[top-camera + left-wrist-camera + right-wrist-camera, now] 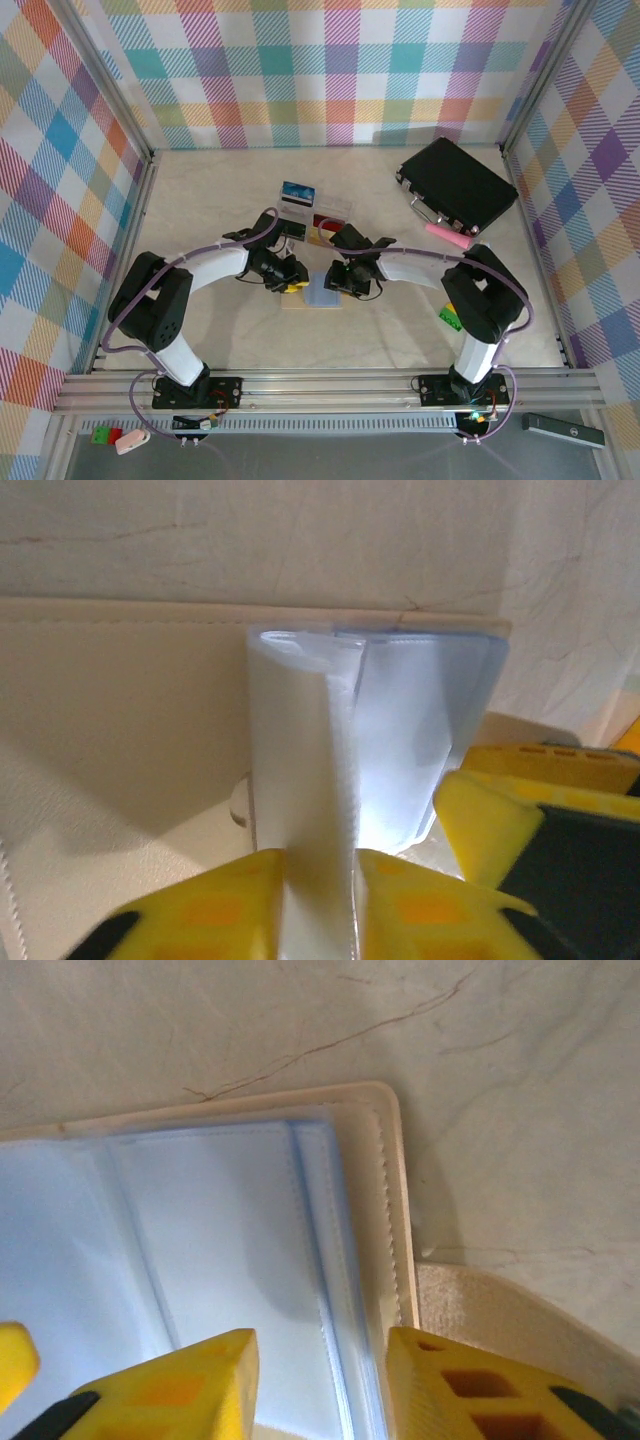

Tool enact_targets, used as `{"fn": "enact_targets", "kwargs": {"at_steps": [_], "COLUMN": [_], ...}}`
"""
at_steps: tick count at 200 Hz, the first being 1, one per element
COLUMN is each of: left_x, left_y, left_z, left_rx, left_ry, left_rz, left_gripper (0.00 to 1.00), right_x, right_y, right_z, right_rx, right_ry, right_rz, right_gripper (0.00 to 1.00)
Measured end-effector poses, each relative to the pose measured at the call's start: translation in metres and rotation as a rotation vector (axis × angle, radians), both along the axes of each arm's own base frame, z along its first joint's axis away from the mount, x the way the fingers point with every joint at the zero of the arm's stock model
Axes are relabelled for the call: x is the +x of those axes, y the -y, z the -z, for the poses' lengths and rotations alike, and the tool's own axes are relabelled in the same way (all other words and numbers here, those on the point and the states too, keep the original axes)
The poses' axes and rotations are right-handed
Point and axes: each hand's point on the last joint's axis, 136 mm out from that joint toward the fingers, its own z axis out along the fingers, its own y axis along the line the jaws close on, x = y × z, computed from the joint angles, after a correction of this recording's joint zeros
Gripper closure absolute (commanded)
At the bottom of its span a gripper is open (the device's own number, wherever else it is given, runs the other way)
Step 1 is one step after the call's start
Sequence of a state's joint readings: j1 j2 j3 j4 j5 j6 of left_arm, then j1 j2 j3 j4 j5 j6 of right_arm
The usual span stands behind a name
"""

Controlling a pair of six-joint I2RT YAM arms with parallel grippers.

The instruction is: Take the credit cards out of the card holder

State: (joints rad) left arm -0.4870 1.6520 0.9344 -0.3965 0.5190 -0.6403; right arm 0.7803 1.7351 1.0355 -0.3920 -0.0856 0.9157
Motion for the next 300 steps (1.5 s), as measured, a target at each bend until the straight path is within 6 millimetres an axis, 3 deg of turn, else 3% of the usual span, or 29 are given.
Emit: {"fn": "enact_targets", "kwargs": {"at_steps": [27,50,72,95,117,126,151,178,204,269,300], "left_x": [0.006,0.026,0.044,0.052,0.055,0.055,0.058,0.06,0.059,0.05,0.056], "left_y": [-0.018,-0.047,-0.082,-0.12,-0.151,-0.162,-0.188,-0.22,-0.248,-0.284,-0.281], "left_z": [-0.017,-0.053,-0.092,-0.119,-0.133,-0.139,-0.158,-0.17,-0.162,-0.105,-0.085], "left_rx": [0.029,0.054,0.098,0.176,0.271,0.318,0.434,0.566,0.694,0.964,0.971], "left_ry": [0.036,0.133,0.266,0.364,0.441,0.48,0.594,0.734,0.82,0.903,0.946], "left_rz": [-0.051,-0.142,-0.235,-0.323,-0.385,-0.394,-0.444,-0.532,-0.616,-0.599,-0.54], "left_gripper": [0.61,0.54,0.41,0.23,0.06,0.0,0.0,0.0,0.0,0.0,0.0], "right_x": [0.009,0.03,0.049,0.06,0.067,0.068,0.07,0.076,0.08,0.072,0.079], "right_y": [0.013,0.031,0.066,0.11,0.148,0.16,0.19,0.224,0.252,0.3,0.306], "right_z": [-0.039,-0.086,-0.124,-0.152,-0.175,-0.185,-0.203,-0.194,-0.157,-0.073,-0.061], "right_rx": [-0.001,0.0,-0.031,-0.108,-0.211,-0.253,-0.356,-0.465,-0.558,-0.633,-0.598], "right_ry": [0.101,0.229,0.355,0.464,0.572,0.621,0.735,0.794,0.795,0.804,0.86], "right_rz": [0.02,0.062,0.137,0.202,0.238,0.249,0.255,0.281,0.277,0.276,0.291], "right_gripper": [0.5,0.42,0.32,0.22,0.0,0.01,0.01,0.01,0.01,0.01,0.01]}}
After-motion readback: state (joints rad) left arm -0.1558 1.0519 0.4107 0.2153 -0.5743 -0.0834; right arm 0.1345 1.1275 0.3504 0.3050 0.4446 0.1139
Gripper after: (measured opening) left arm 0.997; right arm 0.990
